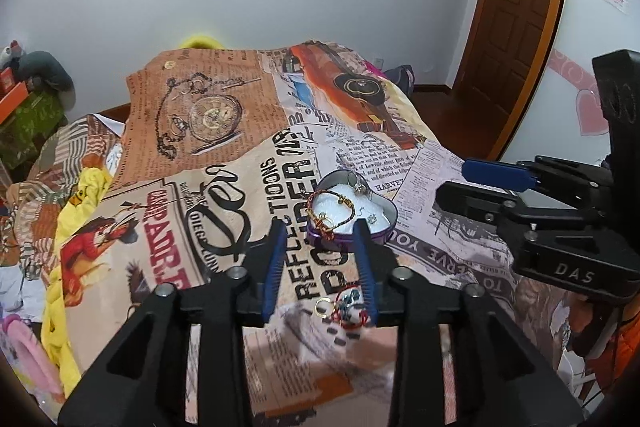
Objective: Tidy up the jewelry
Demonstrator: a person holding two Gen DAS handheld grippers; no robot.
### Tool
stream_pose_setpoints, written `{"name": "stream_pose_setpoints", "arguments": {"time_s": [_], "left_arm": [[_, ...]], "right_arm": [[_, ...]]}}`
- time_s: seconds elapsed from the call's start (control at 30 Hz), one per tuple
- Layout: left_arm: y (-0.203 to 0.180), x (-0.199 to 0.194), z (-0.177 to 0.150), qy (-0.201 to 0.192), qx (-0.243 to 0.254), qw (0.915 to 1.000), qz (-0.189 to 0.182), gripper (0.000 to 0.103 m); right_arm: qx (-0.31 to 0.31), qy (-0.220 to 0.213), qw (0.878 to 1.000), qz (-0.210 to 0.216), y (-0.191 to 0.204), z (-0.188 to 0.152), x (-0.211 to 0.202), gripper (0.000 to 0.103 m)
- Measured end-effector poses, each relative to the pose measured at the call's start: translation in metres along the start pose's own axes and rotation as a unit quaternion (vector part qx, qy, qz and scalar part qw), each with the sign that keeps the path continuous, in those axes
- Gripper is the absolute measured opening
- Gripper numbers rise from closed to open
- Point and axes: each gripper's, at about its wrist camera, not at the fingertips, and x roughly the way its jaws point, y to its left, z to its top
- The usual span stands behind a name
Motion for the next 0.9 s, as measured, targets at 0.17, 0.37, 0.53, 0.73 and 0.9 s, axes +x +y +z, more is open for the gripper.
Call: {"name": "stream_pose_setpoints", "arguments": {"time_s": [0.17,0.37,0.53,0.73,0.9], "left_arm": [[0.005,-0.010,-0.013,0.005,-0.008,1.0000,0.002,0.036],[0.015,-0.010,-0.032,0.022,-0.018,0.9996,0.008,0.036],[0.020,-0.001,-0.049,0.043,-0.018,0.9987,0.019,0.036],[0.028,0.015,-0.067,0.067,-0.025,0.9972,0.020,0.036],[0.035,0.025,-0.077,0.080,-0.033,0.9961,0.016,0.036]], "right_arm": [[-0.001,0.004,1.000,0.002,0.010,-0.011,-0.007,0.039],[0.004,0.023,1.000,0.006,0.018,-0.026,-0.002,0.039],[0.001,0.048,0.999,0.008,0.024,-0.041,0.009,0.039],[-0.007,0.082,0.996,0.018,0.032,-0.054,0.030,0.039],[-0.027,0.108,0.994,0.022,0.043,-0.061,0.049,0.039]]}}
